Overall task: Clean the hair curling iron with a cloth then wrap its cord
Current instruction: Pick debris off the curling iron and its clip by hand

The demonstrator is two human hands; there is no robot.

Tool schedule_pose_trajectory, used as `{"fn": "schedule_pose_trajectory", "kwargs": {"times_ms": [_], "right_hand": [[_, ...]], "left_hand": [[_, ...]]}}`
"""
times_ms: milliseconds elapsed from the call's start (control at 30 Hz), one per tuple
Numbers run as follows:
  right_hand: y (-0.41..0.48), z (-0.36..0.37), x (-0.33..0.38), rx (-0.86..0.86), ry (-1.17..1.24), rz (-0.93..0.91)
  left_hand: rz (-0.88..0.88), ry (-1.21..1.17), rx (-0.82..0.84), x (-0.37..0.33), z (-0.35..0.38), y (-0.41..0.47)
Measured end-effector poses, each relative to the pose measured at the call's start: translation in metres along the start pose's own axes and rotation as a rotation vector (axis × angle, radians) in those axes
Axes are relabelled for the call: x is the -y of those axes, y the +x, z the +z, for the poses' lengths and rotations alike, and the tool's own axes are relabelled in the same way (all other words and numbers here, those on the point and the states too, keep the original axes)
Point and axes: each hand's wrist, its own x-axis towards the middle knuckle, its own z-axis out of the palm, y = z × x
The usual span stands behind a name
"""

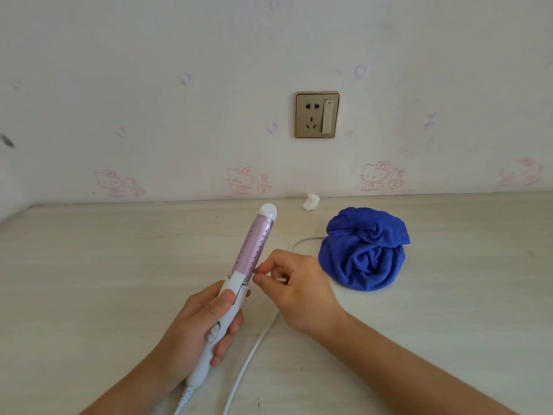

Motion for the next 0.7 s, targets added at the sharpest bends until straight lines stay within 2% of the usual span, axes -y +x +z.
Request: {"fn": "schedule_pose_trajectory", "kwargs": {"times_ms": [100,267,333,533,600,700], "right_hand": [[0.005,-0.007,-0.006,-0.026,-0.012,-0.002],[0.025,-0.039,-0.015,-0.223,0.033,0.039],[0.024,-0.04,-0.016,-0.199,0.026,0.02],[-0.001,-0.012,-0.015,0.014,0.01,-0.04],[0.004,-0.018,-0.013,0.001,0.02,-0.038],[0.025,-0.03,-0.013,-0.117,0.024,-0.007]], "left_hand": [[0.002,0.041,0.022,-0.002,-0.001,0.008],[-0.008,0.098,0.071,0.001,0.005,0.02],[-0.016,0.114,0.082,0.002,0.004,0.023],[-0.009,0.081,0.079,0.005,-0.001,0.023],[-0.011,0.078,0.083,0.004,0.0,0.023],[-0.003,0.068,0.081,0.003,0.001,0.024]]}}
